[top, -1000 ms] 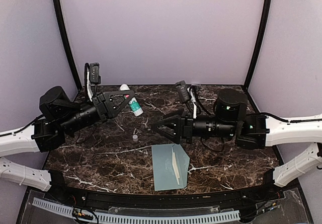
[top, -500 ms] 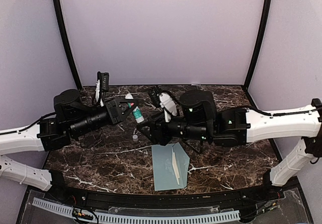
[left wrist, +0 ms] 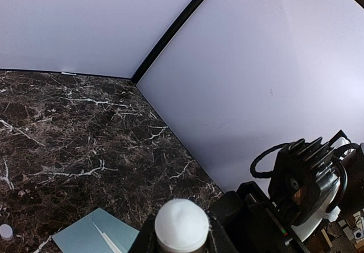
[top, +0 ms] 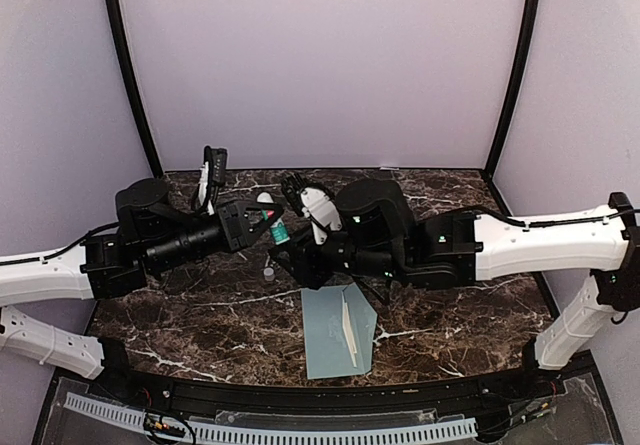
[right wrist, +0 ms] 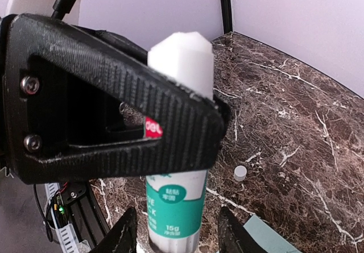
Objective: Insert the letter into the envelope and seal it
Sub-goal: Unscrew the solid glue.
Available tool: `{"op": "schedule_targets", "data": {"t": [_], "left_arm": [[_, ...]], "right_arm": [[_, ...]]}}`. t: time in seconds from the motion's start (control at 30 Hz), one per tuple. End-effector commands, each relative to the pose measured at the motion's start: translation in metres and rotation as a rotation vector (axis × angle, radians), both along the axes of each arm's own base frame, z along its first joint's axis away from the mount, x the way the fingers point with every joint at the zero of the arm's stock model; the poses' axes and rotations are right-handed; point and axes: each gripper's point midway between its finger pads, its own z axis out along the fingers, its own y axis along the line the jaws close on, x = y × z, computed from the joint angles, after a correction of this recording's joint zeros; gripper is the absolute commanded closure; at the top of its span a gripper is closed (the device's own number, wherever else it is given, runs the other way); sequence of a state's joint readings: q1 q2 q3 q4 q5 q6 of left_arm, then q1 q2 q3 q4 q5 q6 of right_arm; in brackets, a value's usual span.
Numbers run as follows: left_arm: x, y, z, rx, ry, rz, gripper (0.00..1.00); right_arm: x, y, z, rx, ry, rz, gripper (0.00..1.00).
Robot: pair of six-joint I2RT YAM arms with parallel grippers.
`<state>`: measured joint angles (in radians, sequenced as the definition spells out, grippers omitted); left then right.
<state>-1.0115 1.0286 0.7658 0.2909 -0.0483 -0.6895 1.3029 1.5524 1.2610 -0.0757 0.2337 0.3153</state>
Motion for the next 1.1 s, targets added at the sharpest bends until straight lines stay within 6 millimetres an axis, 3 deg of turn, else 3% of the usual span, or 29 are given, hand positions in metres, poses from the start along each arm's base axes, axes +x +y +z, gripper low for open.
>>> {"op": "schedule_targets", "data": {"t": [0.0,0.2,0.37,0.53,0.8,0.93,1.07], "left_arm": [[-0.002,-0.003,0.028,-0.069,-0.044,-0.026,1.00],[-0.004,-0.005,0.027,-0.070,-0.043,-0.037,1.00],[-0.004,-0.004,0.028,-0.067,-0.047,-0.037,1.00],[-0.005,-0.005,0.028,-0.063,-0.053,-0.042,1.00],[-0.030,-0.013,0.038,-0.060,-0.154,-0.194,1.00],[-0.057,-0.024,0.041,-0.060,-0.216,-0.362,1.00],[-0.071,-0.027,0.040,-0.087,-0.242,-0.448,1.00]], "right_arm": [[0.004,0.005,0.012,0.013,-0.021,-0.031,0.57],[0.003,0.006,0.012,0.011,-0.023,-0.024,0.68],[0.000,0.006,0.013,0.022,-0.015,-0.007,0.72],[-0.005,0.003,0.018,0.049,-0.009,0.014,0.91],[-0.021,-0.004,0.045,0.190,0.017,0.128,0.95],[-0.040,-0.010,0.064,0.303,0.058,0.278,0.96],[-0.056,-0.020,0.082,0.425,0.093,0.437,0.97]]}}
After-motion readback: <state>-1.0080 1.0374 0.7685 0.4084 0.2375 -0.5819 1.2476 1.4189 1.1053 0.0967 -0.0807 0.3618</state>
